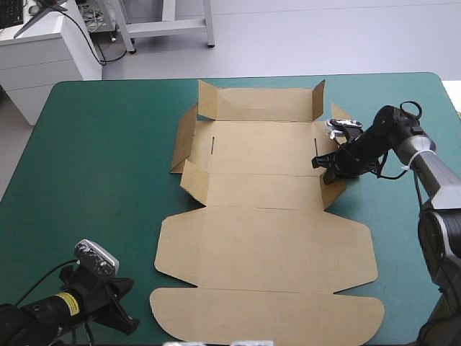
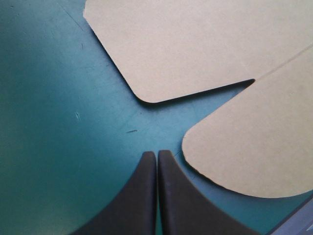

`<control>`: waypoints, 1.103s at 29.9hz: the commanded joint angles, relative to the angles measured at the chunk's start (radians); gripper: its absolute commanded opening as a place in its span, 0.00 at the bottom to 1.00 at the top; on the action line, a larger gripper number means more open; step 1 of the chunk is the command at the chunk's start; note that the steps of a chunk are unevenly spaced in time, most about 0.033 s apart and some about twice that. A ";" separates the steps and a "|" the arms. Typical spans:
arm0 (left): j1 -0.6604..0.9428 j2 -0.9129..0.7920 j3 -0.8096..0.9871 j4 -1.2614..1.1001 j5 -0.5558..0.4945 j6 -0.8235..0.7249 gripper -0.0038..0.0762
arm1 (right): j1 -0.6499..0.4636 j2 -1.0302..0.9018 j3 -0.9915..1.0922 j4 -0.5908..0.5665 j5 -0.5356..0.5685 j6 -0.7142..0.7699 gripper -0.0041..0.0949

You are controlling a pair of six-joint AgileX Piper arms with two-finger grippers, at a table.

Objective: Fold the box

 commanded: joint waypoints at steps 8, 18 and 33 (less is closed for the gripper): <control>0.001 0.004 -0.034 -0.023 -0.083 -0.007 0.04 | 0.032 -0.046 -0.041 0.001 0.028 -0.314 0.02; 0.001 0.004 -0.072 0.004 -0.086 0.001 0.04 | 0.130 -0.046 -0.284 -0.265 0.050 -0.372 0.02; 0.001 0.004 -0.074 0.018 -0.115 0.001 0.04 | 0.271 0.015 -0.386 -0.223 -0.086 -0.934 0.02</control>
